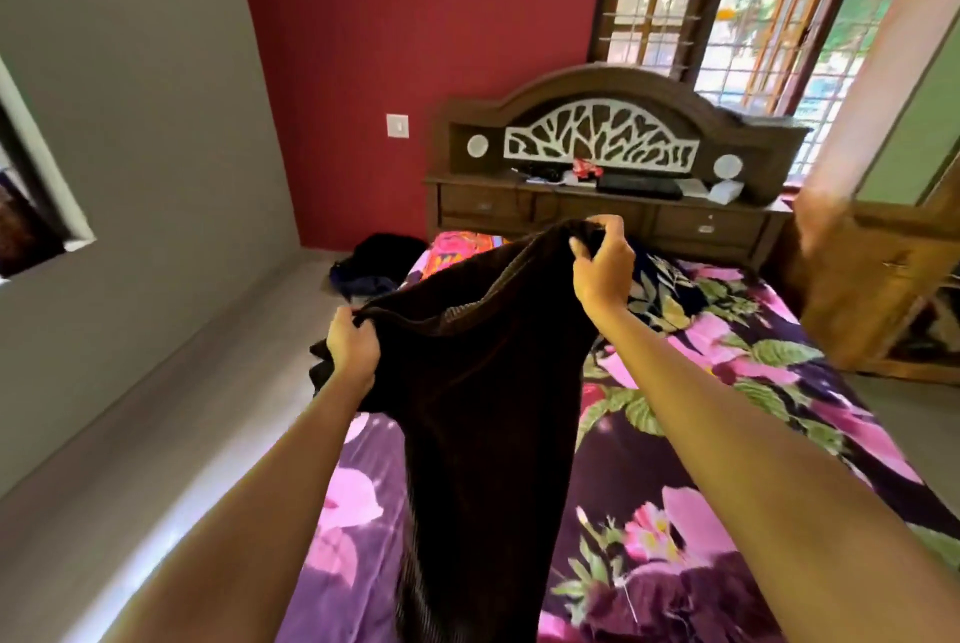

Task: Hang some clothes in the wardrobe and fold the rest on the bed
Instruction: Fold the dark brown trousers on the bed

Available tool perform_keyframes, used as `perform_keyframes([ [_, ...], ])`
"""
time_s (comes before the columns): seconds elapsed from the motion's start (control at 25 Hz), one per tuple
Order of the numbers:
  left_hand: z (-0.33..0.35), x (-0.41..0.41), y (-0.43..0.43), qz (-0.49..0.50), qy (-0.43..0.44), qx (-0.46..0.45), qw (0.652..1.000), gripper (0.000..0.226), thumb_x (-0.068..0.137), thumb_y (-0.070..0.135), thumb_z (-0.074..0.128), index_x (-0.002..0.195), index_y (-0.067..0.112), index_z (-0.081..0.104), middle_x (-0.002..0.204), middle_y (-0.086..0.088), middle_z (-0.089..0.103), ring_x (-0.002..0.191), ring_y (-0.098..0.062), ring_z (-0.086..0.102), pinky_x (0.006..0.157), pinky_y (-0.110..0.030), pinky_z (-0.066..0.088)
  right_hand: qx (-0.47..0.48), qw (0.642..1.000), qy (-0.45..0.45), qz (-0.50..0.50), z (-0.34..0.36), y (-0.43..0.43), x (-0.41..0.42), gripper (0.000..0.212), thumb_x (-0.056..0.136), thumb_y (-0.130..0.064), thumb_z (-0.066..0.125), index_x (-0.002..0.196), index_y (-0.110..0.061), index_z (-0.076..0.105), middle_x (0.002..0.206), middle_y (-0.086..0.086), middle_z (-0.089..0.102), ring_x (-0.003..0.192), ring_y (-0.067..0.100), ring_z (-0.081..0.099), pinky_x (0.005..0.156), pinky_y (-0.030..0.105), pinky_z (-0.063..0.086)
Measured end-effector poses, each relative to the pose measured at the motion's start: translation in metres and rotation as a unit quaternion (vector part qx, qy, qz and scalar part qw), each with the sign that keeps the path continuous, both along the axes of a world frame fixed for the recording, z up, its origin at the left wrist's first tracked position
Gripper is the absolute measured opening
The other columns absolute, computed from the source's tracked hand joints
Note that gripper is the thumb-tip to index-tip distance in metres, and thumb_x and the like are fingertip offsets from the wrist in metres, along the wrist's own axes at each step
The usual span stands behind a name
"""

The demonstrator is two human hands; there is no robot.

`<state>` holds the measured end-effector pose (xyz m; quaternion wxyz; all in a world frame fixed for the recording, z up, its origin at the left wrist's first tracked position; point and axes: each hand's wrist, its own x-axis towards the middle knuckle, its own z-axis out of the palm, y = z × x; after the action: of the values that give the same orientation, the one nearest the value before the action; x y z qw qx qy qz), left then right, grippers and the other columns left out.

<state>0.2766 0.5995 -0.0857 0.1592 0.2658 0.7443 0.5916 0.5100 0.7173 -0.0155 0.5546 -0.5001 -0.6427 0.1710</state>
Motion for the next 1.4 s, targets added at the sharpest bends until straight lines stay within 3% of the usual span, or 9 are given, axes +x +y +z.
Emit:
perform_keyframes([
  [0.12,0.043,-0.013,0.047,-0.050,-0.074,0.121,0.989,0.016,0.088,-0.004,0.043,0.089,0.009,0.053,0.081,-0.008,0.056,0.086,-0.030,0.060,0.081,-0.044,0.051,0.121,0.991,0.060,-0.025,0.041,0.021,-0.004,0.027,0.093,-0.005,0.054,0.116,0.008,0.048,0.106,0.022,0.061,0.098,0.027,0.060,0.074,0.009,0.032],
  [0.24,0.071,-0.008,0.045,-0.082,-0.121,0.216,0.965,0.018,0.091,-0.005,0.044,0.091,0.012,0.047,0.077,0.000,0.053,0.067,-0.008,0.053,0.064,-0.022,0.050,0.237,0.967,0.089,-0.024,0.064,0.008,0.003,0.025,0.093,-0.002,0.052,0.110,0.014,0.045,0.096,0.010,0.058,0.089,0.010,0.056,0.075,0.002,0.035],
  [0.44,0.017,-0.020,0.009,-0.083,-0.088,0.162,0.979,0.018,0.088,0.000,0.047,0.093,0.017,0.049,0.087,-0.003,0.057,0.081,-0.018,0.054,0.072,-0.034,0.050,0.294,0.954,-0.005,0.058,0.012,-0.060,0.021,0.020,0.089,0.007,0.055,0.103,0.014,0.044,0.094,-0.013,0.045,0.087,-0.011,0.050,0.078,0.008,0.041],
  [0.68,-0.152,-0.021,-0.073,-0.117,-0.061,-0.033,0.991,0.029,0.082,-0.011,0.044,0.104,0.005,0.056,0.093,-0.012,0.055,0.087,-0.021,0.051,0.078,-0.032,0.044,0.072,0.957,-0.240,0.146,-0.173,-0.176,0.047,0.031,0.074,-0.005,0.052,0.099,-0.019,0.040,0.087,0.015,0.063,0.075,0.033,0.057,0.073,0.039,0.046],
  [0.8,-0.243,-0.017,-0.134,-0.114,-0.059,-0.118,0.985,0.030,0.080,-0.015,0.043,0.102,0.001,0.057,0.090,-0.011,0.055,0.085,-0.019,0.050,0.067,-0.022,0.044,-0.153,0.886,-0.352,0.261,-0.268,-0.242,0.062,0.031,0.073,-0.027,0.041,0.103,-0.020,0.044,0.085,0.014,0.062,0.075,0.035,0.061,0.070,0.045,0.049],
  [0.92,-0.328,-0.017,-0.191,-0.103,-0.075,-0.185,0.974,0.028,0.077,-0.014,0.047,0.090,0.009,0.056,0.077,-0.009,0.056,0.079,-0.020,0.051,0.070,-0.028,0.047,-0.325,0.764,-0.440,0.342,-0.350,-0.307,0.074,0.039,0.081,-0.003,0.048,0.119,-0.010,0.043,0.098,0.013,0.059,0.091,0.035,0.060,0.073,0.038,0.041],
  [1.16,-0.412,-0.013,-0.250,-0.037,-0.214,-0.218,0.951,0.024,0.083,0.000,0.056,0.071,0.021,0.059,0.064,0.000,0.051,0.040,-0.001,0.038,0.044,-0.016,0.031,-0.348,0.681,-0.523,0.378,-0.458,-0.365,0.069,0.050,0.080,0.010,0.044,0.126,-0.011,0.046,0.120,0.010,0.056,0.112,0.031,0.053,0.086,0.040,0.040],
  [1.32,-0.433,-0.010,-0.262,0.012,-0.208,-0.223,0.952,0.015,0.075,0.011,0.074,0.076,0.019,0.061,0.073,0.000,0.059,0.060,-0.008,0.052,0.059,-0.022,0.048,-0.429,0.610,-0.551,0.374,-0.483,-0.369,0.063,0.037,0.078,-0.010,0.061,0.114,-0.015,0.054,0.116,0.004,0.053,0.113,0.024,0.049,0.089,0.037,0.037],
  [1.4,-0.441,-0.005,-0.270,0.073,-0.151,-0.246,0.955,0.023,0.073,0.010,0.074,0.092,0.013,0.062,0.095,-0.006,0.061,0.081,-0.015,0.059,0.080,-0.028,0.052,-0.448,0.656,-0.519,0.315,-0.492,-0.379,0.057,0.028,0.074,-0.022,0.064,0.100,-0.016,0.057,0.107,0.002,0.055,0.108,0.024,0.051,0.085,0.036,0.037],
])
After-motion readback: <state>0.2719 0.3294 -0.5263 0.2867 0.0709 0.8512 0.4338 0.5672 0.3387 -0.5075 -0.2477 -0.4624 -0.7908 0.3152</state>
